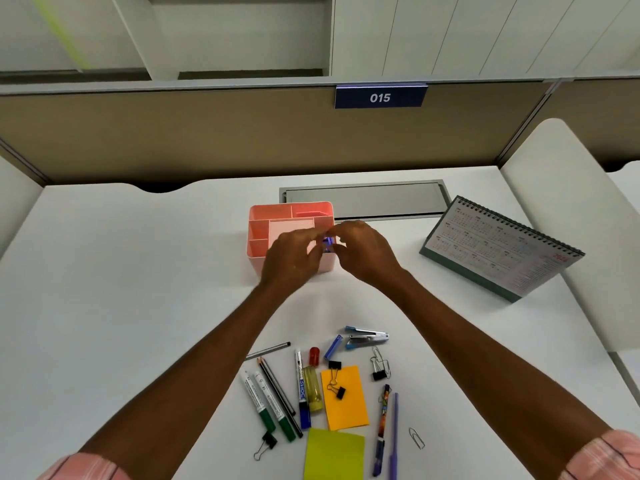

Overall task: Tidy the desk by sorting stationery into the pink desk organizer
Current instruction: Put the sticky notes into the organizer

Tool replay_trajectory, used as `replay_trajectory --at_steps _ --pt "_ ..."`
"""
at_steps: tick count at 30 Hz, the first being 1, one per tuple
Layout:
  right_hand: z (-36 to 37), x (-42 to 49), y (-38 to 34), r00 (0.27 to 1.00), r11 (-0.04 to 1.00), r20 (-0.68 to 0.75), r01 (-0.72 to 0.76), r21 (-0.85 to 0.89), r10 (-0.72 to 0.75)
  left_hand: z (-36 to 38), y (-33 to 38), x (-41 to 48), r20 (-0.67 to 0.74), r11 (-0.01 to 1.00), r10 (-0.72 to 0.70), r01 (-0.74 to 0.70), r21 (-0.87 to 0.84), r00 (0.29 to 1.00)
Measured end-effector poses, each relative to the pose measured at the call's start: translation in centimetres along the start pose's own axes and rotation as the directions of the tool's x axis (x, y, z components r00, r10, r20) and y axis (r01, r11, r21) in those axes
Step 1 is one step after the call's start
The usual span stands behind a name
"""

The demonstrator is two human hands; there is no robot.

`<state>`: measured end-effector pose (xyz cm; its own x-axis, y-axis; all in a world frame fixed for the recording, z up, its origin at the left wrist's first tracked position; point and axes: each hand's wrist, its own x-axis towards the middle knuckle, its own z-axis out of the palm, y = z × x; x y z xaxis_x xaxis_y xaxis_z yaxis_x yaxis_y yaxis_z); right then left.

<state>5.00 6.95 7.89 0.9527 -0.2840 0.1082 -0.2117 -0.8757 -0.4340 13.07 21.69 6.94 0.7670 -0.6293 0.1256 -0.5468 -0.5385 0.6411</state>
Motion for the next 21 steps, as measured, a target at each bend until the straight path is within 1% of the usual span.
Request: replay_trajectory --at_steps 2,4,6,9,12,14,17,19,21 --pt "-0.1 -2.6 -0.4 0.999 0.998 0.032 -0.027 0.05 0.025 0.2 0.5 -2.6 0.02 0.998 -0.004 0.005 -0.063 1.0" --pt "0.2 -5.5 -0.6 0.994 0.998 0.108 -0.04 0.056 0.034 0.9 0.5 -5.4 0.06 0.997 -0.008 0.012 -0.079 0.998" --pt "0.8 -8.4 -0.9 0.977 0.999 0.209 -0.05 0.022 0.045 1.8 0.4 -8.3 0.14 0.997 -0.054 0.061 -0.052 0.989" --pt "2.1 -12.7 -0.9 0.928 0.997 0.364 -0.066 -0.037 0.075 3.5 0.0 -12.2 0.284 0.991 -0.134 0.137 0.008 0.95" --pt "3.7 -16.7 -0.8 0.888 0.995 0.45 -0.089 -0.036 0.096 4.8 -0.2 -16.4 0.343 0.988 -0.155 0.149 0.045 0.926" --pt "4.8 -19.0 -0.9 0.865 0.995 0.491 -0.096 -0.04 0.103 5.5 -0.3 -18.9 0.383 0.988 -0.155 0.148 0.048 0.911" --pt "6.3 -22.0 -0.9 0.843 0.995 0.531 -0.047 -0.083 0.084 6.4 -0.3 -22.0 0.423 0.99 -0.138 0.139 0.028 0.896" --pt "7.1 -23.7 -1.0 0.847 0.996 0.525 -0.052 -0.068 0.081 6.8 -0.3 -23.4 0.407 0.99 -0.14 0.142 0.025 0.903" --pt "7.8 -24.9 -1.3 0.869 0.997 0.488 -0.051 -0.066 0.077 7.1 -0.4 -24.2 0.411 0.99 -0.137 0.133 0.038 0.901"
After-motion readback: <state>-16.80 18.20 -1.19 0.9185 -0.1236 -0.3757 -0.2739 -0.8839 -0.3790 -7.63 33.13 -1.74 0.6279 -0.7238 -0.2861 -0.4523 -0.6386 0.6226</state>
